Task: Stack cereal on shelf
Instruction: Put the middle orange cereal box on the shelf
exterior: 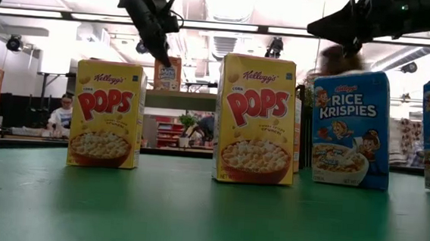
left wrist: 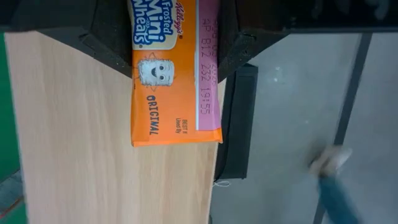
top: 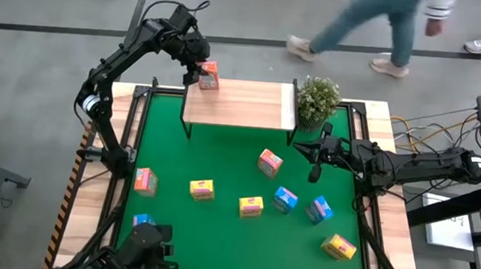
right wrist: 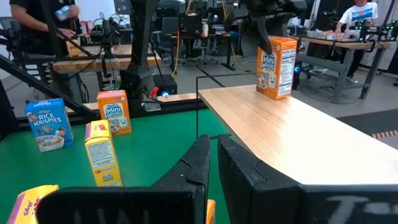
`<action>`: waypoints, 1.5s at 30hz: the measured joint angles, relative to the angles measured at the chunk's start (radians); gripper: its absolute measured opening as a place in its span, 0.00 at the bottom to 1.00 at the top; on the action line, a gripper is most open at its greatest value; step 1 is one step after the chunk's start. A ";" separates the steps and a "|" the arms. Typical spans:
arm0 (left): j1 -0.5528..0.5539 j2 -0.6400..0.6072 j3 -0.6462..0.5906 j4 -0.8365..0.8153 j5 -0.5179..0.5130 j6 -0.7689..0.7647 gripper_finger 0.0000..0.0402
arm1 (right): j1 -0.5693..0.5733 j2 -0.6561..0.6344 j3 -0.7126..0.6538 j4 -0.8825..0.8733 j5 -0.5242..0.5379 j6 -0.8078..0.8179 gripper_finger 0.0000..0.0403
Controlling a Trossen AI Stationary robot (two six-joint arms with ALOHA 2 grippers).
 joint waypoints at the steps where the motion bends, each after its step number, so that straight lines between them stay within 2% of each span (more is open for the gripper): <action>1: 0.000 0.000 0.000 -0.003 0.002 0.000 0.39 | 0.000 0.000 0.000 0.000 0.000 0.000 0.06; 29: 0.000 -0.001 0.000 -0.010 0.002 0.018 0.39 | 0.000 0.000 0.000 -0.003 0.000 0.007 0.06; 41: -0.001 0.000 -0.001 -0.002 0.002 0.000 0.44 | 0.000 0.000 0.000 -0.003 0.000 0.007 0.06; 45: -0.001 0.000 -0.001 0.005 0.002 -0.007 0.49 | 0.000 0.000 0.000 -0.003 0.000 0.007 0.06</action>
